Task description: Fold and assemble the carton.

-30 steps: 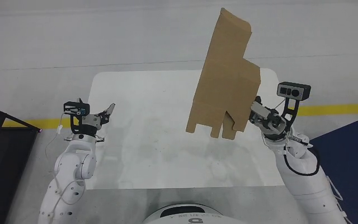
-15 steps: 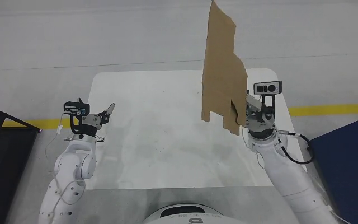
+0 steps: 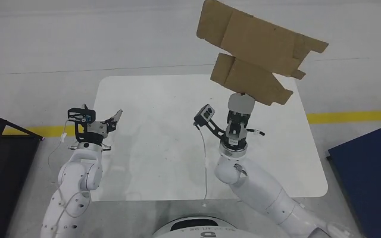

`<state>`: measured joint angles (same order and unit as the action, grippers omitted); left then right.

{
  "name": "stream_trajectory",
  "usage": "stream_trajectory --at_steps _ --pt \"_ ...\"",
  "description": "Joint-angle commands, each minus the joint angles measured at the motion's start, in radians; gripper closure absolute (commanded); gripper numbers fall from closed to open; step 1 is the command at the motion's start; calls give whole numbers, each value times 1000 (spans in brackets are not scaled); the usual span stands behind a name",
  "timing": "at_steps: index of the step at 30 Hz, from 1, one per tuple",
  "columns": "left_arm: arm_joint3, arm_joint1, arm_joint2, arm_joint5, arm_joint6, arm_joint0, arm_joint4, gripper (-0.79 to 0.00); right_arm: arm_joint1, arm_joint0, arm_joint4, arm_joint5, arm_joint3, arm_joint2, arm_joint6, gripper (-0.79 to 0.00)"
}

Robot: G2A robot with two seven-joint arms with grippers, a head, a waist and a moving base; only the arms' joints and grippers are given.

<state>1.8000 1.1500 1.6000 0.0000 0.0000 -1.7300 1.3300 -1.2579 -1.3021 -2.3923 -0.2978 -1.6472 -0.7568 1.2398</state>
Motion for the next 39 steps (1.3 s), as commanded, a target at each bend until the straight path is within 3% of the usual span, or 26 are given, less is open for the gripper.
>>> stream_trajectory --at_steps 1,5,8,11,14,18,24,32,36,39 --pt "0 0 0 0 0 0 0 -785 -11 3 -13 -17 10 10 -7 0" --pt "0 0 0 0 0 0 0 -785 -31 7 -25 -26 24 14 -17 0" --pt "0 0 0 0 0 0 0 -785 -38 19 56 20 39 -12 -2 0" --pt "0 0 0 0 0 0 0 -785 -40 33 233 165 62 -64 56 0" --pt "0 0 0 0 0 0 0 -785 -37 42 444 390 76 -136 94 0" --pt "0 0 0 0 0 0 0 -785 -25 31 725 678 65 -245 53 0" --pt "0 0 0 0 0 0 0 -785 8 -16 1234 891 1 -405 -77 0" --pt "0 0 0 0 0 0 0 -785 43 -153 1896 960 -191 -631 -325 0" --pt "0 0 0 0 0 0 0 -785 50 -218 2108 939 -273 -700 -421 0" --pt "0 0 0 0 0 0 0 -785 53 -250 2166 934 -309 -717 -461 0"
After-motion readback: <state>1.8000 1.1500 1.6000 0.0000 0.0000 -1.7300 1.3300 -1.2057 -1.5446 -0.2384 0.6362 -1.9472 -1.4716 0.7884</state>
